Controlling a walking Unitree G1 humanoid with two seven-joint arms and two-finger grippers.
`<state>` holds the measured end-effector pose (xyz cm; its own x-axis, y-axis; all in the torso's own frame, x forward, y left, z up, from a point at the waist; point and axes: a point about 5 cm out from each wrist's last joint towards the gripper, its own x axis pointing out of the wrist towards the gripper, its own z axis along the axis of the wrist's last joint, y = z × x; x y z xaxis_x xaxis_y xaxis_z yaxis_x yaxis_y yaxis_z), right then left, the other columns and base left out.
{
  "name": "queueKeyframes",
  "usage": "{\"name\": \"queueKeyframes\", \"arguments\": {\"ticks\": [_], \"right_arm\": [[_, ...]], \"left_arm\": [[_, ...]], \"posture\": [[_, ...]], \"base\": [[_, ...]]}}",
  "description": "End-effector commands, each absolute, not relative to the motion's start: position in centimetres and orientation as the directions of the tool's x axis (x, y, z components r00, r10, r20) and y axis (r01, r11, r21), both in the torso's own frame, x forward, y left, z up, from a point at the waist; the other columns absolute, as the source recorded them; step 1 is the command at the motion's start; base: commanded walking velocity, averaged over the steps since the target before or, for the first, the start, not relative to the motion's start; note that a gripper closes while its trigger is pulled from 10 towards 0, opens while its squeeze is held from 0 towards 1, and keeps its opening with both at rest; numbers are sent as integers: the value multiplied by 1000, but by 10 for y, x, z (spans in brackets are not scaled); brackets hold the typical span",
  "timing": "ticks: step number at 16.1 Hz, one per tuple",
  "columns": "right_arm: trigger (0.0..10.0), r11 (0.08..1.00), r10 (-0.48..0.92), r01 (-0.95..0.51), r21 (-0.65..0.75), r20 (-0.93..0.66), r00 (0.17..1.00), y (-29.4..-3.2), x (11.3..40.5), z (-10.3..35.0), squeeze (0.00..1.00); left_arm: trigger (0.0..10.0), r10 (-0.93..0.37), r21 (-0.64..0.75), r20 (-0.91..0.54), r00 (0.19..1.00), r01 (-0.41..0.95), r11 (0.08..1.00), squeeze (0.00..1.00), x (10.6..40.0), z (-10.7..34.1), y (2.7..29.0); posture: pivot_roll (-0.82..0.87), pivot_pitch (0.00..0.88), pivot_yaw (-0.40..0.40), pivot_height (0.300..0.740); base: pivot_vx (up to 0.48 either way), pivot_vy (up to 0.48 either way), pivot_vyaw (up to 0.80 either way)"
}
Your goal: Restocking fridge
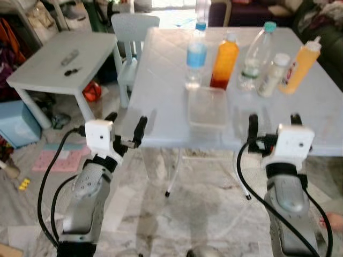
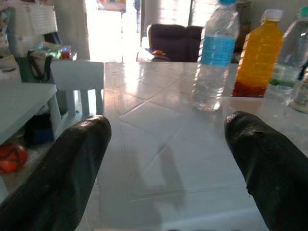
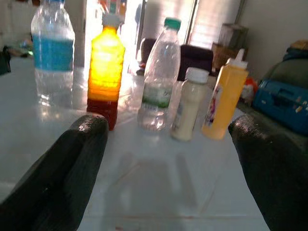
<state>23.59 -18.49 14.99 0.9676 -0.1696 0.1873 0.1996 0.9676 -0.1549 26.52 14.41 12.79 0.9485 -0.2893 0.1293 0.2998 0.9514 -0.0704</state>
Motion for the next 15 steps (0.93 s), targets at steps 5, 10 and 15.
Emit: {"name": "queueKeyframes", "arguments": {"ticks": [5, 10, 15], "right_arm": [[10000, 972, -152, 182, -148, 194, 969, -182, 239, 155, 0], [10000, 977, -118, 148, -153, 187, 975, -176, 244, 153, 0], [10000, 989, -132, 137, -59, 90, 987, -178, 246, 135, 0]], "left_arm": [[10000, -294, -84, 116, 949, 304, 949, 0, 265, 127, 141], [10000, -236, -91, 111, 965, 247, 965, 0, 270, 125, 148], [10000, -209, -59, 72, 975, 214, 975, 0, 267, 114, 160]], "posture": [[-118, 33, 32, 740], [-117, 31, 30, 740], [-109, 38, 33, 740]], "base": [[291, 0, -480], [48, 0, 0], [0, 0, 0]]}}
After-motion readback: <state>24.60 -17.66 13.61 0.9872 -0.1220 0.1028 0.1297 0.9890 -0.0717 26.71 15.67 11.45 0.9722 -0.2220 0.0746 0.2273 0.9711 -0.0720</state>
